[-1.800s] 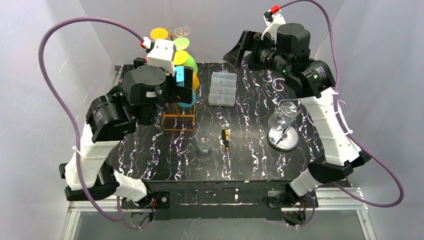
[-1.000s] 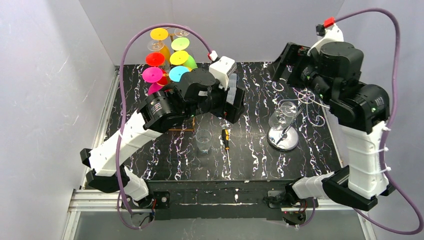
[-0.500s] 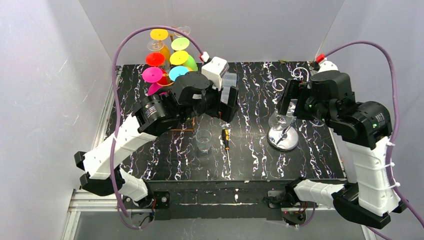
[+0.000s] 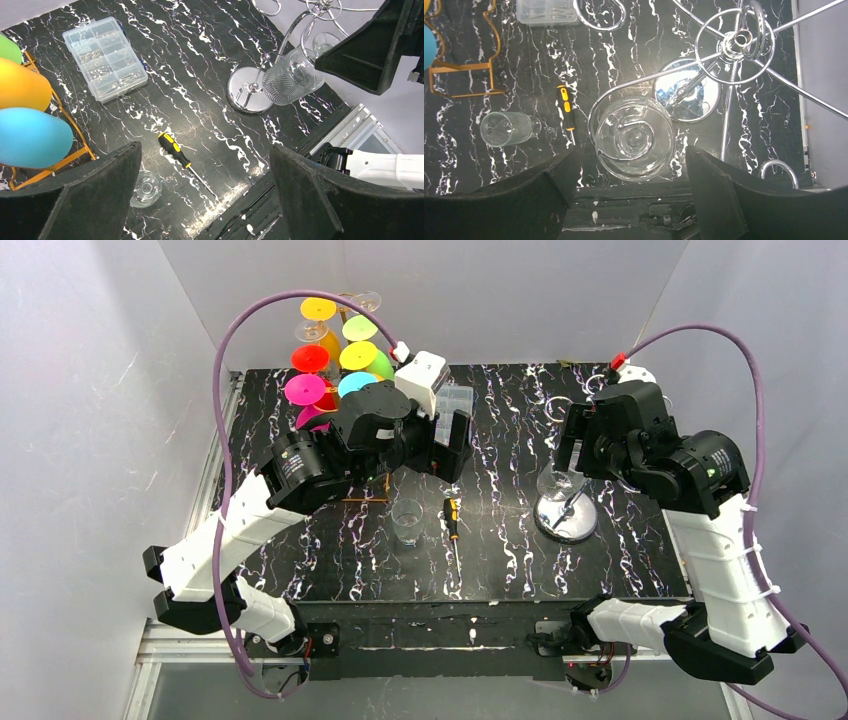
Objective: Take the wine glass off the wine glass rack
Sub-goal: Pick up the wine glass from the wine rack.
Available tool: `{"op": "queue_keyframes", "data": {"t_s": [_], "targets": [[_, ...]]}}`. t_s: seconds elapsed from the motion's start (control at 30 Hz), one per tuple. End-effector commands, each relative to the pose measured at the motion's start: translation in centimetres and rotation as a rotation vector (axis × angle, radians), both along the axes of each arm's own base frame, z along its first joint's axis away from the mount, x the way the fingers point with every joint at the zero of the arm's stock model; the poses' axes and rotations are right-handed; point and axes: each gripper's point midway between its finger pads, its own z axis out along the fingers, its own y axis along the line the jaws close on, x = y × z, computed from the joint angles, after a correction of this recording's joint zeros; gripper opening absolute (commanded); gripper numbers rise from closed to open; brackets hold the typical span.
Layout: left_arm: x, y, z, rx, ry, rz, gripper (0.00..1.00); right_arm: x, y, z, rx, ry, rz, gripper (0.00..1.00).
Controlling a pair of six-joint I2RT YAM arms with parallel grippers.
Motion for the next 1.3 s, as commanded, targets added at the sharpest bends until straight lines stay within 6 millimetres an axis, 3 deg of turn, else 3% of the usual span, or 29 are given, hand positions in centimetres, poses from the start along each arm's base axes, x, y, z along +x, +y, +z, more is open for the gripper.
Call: {"op": "queue_keyframes", "data": {"t_s": [0.0, 0.23, 0.5, 0.67, 0.9, 1.27], "targets": [[-0.2, 1.6, 1.0, -0.014, -0.027, 0.027, 0.99, 0.8, -0.5, 0.1, -0.016, -0.027, -0.047, 0.83], [-0.2, 1.8, 1.0, -0.014, -0.029, 0.032, 0.99, 1.0, 0.0, -0.3, 0.004, -0.031, -0.039, 0.77], [-0.2, 1.9, 1.0, -0.012, -0.031, 0.038, 0.99, 1.1, -0.1, 0.5, 0.012, -0.05, -0.044, 0.52], [-0.1, 2.0, 0.8, -0.008, -0.031, 0.041, 0.99, 1.1, -0.2, 1.3, 0.015, -0.063, -0.048, 0.42], [0.0, 2.1, 0.7, -0.005, -0.029, 0.049, 0.99, 1.1, 0.5, 2.1, 0.04, -0.069, -0.014, 0.36], [0.0, 1.9, 0.6, -0.007, -0.024, 0.051, 1.0, 1.9, 1.5, 2.7, 0.073, -0.095, 0.006, 0.35]]}}
